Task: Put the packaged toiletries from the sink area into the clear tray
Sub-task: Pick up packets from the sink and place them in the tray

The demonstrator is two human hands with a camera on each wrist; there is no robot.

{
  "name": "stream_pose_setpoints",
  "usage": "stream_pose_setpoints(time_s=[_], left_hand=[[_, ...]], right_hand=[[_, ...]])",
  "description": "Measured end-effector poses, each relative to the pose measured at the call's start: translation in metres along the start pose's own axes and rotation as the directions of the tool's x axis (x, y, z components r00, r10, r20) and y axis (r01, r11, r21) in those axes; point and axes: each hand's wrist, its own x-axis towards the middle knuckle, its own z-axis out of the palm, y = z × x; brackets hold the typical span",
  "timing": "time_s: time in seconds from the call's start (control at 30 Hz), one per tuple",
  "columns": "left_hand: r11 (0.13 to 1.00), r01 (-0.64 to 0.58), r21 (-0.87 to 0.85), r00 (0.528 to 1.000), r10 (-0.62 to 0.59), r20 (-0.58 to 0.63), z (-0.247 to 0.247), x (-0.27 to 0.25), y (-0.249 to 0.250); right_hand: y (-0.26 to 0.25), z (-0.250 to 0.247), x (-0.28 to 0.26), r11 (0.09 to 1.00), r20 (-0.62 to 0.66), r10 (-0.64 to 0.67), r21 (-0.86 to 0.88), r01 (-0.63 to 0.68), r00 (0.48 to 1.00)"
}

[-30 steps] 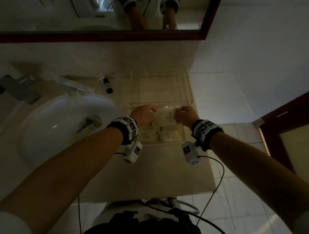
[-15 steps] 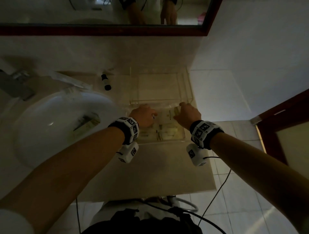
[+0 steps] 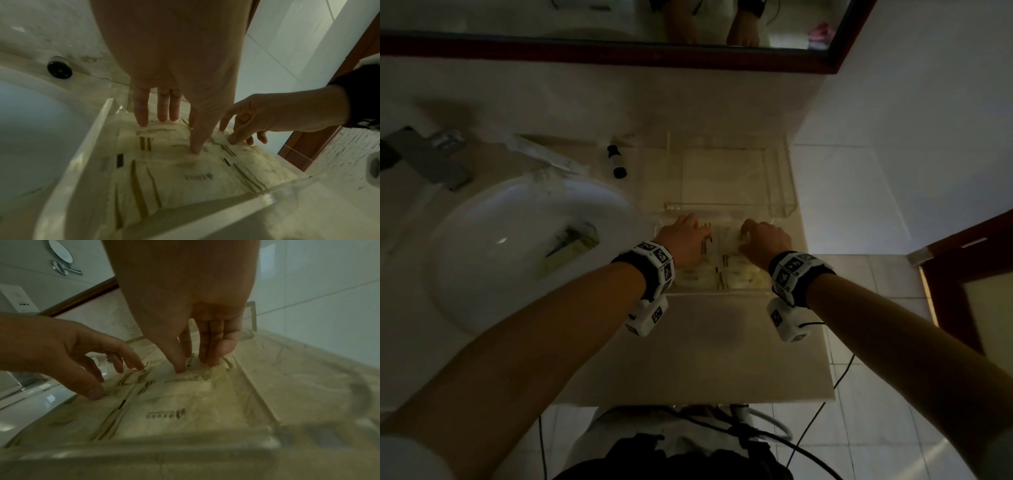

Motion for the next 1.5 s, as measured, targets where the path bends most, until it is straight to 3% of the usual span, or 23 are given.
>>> stream_pose_setpoints(time_s=[0.3, 0.53, 0.8, 1.0, 1.17, 1.3, 1.5], left_hand=[[0.999, -0.003, -0.042, 1.0, 0.002, -0.022, 0.005, 0.0, -0.001], [1.0, -0.003, -0.03, 1.0, 0.003, 0.001, 0.005, -0.002, -0.003], [0.999, 0.008, -0.037, 1.0, -0.008, -0.002, 0.007, -0.002, -0.003], [0.988, 0.02, -0.151, 0.998, -0.03, -0.062, 0.002, -0.008, -0.004], [0.94, -0.02, -0.341, 0.984, -0.041, -0.171, -0.017, -0.028, -0.018], [0.901, -0.035, -0.431, 0.935, -0.123, -0.333, -0.028, -0.054, -0.046], [0.848, 0.087, -0.523, 0.91, -0.281, -0.305, -0.032, -0.095, -0.115]], right_hand=[[-0.003, 0.001, 0.001, 0.998, 0.0, -0.061, 0.032, 0.061, 0.998], [0.003, 0.002, -0.001, 0.967, 0.094, -0.238, -0.067, 0.244, 0.967], [0.002, 0.008, -0.002, 0.961, 0.055, -0.253, -0.099, 0.257, 0.966], [-0.004, 0.0, -0.004, 0.967, 0.039, -0.25, -0.044, 0.252, 0.967], [-0.029, -0.013, -0.004, 0.967, 0.0, -0.254, 0.025, 0.254, 0.967], [-0.059, -0.015, -0.005, 0.963, -0.018, -0.261, 0.068, 0.262, 0.965], [-0.122, -0.01, -0.008, 0.949, -0.011, -0.302, 0.087, 0.302, 0.953]])
